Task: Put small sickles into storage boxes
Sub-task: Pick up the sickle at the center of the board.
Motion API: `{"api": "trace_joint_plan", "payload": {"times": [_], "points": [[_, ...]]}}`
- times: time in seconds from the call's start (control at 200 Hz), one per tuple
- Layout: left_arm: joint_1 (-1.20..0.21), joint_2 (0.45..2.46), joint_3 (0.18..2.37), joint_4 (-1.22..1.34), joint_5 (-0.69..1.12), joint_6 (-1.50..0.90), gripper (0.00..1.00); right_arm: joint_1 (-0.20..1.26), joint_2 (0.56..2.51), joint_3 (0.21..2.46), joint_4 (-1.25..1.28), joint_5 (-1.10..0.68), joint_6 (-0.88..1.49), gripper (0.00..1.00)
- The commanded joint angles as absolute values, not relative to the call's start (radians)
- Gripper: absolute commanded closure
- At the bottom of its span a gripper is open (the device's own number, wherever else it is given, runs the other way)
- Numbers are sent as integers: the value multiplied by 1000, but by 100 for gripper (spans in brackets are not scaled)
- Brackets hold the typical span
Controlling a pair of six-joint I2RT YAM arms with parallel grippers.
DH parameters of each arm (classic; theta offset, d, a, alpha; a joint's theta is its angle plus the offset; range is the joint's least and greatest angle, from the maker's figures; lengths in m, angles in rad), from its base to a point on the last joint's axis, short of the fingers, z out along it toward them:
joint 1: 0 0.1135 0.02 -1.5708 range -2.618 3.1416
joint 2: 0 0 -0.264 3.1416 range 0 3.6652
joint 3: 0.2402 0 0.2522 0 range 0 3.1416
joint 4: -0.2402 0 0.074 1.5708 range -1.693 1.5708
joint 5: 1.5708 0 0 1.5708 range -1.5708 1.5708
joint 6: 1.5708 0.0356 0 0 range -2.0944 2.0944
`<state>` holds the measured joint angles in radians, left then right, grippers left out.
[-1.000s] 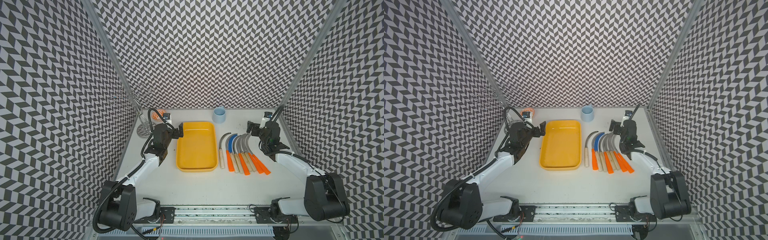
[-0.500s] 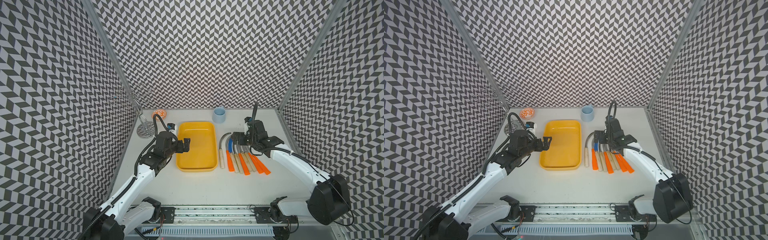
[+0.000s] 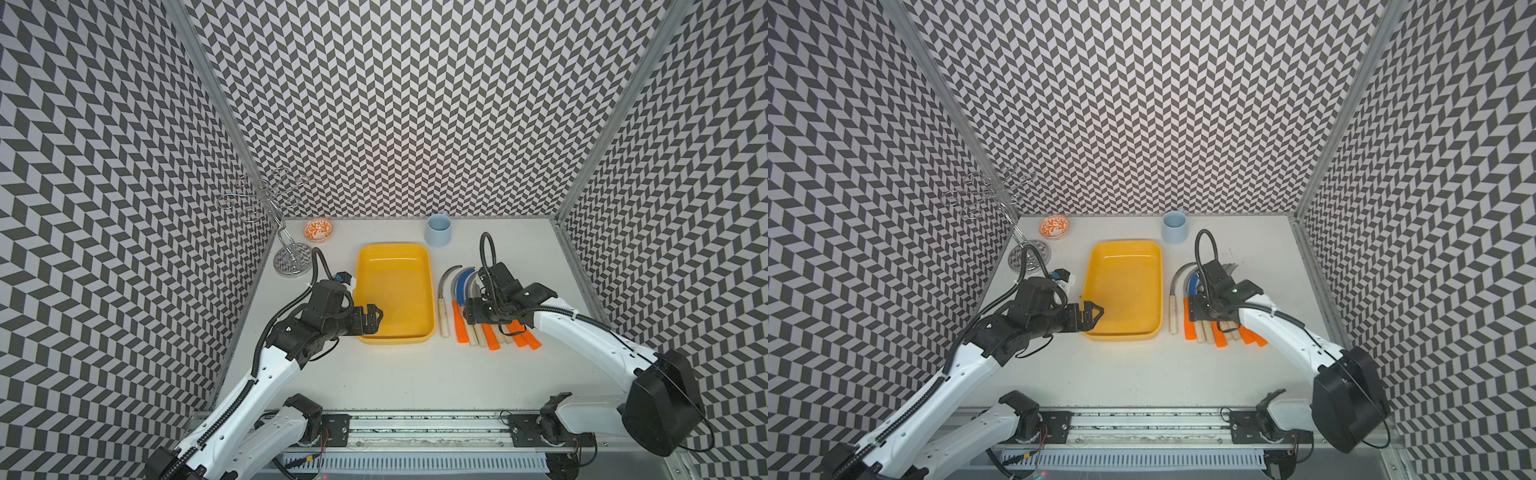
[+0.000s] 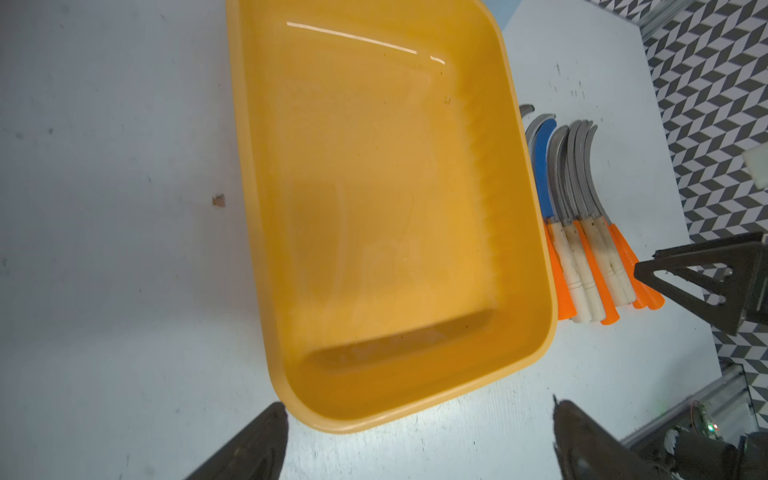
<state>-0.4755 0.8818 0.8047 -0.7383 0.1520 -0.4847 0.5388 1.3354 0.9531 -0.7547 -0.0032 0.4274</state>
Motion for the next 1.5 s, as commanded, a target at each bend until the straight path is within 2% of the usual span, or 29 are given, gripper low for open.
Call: {"api": "trace_joint_plan", "payload": {"times": [0.0,0.125,0.335,0.596,1.152,1.497], "points": [[-490,856,859,-829,153,-488,0,548,1351,930,-743,-12,439,44],[-494,887,889,-859,131,-453,0,549,1395,921,-721,-28,420,60],[-506,912,918,-874,105,-415,0,548,1461,908,-690,-29,402,69],[-509,946,908,-833,134,-416,0,552,1530,903,-650,-25,389,73],[-512,971,911,-812,174,-421,0,566,1676,893,-573,24,368,71],[-513,979,940,-801,187,-437,0,564,1675,973,-631,43,362,100]]}}
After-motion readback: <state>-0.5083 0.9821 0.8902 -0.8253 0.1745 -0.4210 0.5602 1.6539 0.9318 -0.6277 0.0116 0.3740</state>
